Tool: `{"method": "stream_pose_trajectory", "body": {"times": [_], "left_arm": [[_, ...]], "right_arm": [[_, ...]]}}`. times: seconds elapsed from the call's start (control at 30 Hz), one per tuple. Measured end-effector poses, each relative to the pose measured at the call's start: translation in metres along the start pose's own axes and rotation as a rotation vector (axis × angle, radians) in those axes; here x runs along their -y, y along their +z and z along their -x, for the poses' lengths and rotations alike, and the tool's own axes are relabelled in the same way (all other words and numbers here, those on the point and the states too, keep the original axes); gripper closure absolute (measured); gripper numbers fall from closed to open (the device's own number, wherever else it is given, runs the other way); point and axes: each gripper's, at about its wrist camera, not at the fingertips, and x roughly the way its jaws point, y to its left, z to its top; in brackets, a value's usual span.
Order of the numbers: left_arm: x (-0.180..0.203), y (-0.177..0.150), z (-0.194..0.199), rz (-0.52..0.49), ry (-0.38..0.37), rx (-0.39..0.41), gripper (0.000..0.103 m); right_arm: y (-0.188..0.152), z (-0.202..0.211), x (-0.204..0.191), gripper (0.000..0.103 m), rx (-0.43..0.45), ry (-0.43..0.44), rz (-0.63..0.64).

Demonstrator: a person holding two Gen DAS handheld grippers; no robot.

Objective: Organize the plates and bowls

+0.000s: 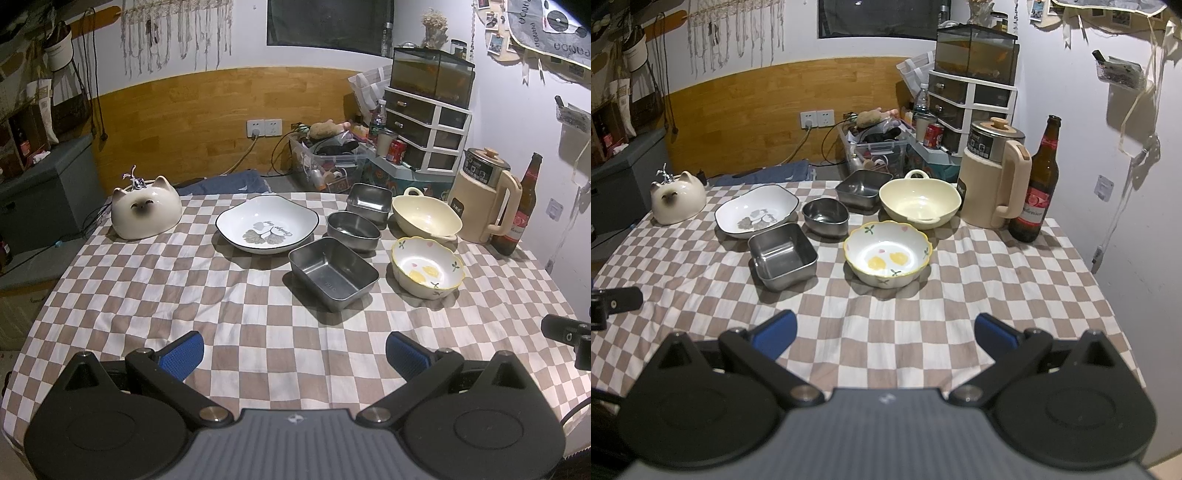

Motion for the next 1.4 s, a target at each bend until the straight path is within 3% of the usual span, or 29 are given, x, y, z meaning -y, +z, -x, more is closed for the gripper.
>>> {"method": "stream_pose_trajectory", "body": {"times": [0.43, 0.87, 1.13, 1.4], "left_arm": [[-0.006, 0.003, -0.006, 0.037, 0.032, -0.002, 0.000], [-0.007, -0.001, -0.009, 0.117, 0.146, -0.020, 0.000], [-0.045, 0.002, -0.016, 0.171, 0.198, -0.056, 0.000], [-0.112, 0.022, -0.050, 0.193, 0.150, -0.079, 0.000]], "right_arm": [[0.007, -0.013, 0.004, 0.000, -0.001, 0.031, 0.029], [0.021, -0.044, 0.002, 0.000, -0.017, 0.148, 0.118], [0.034, -0.072, -0.026, 0.000, -0.045, 0.222, 0.148], [0.064, -0.110, -0.085, 0.000, -0.018, 0.196, 0.174]]}}
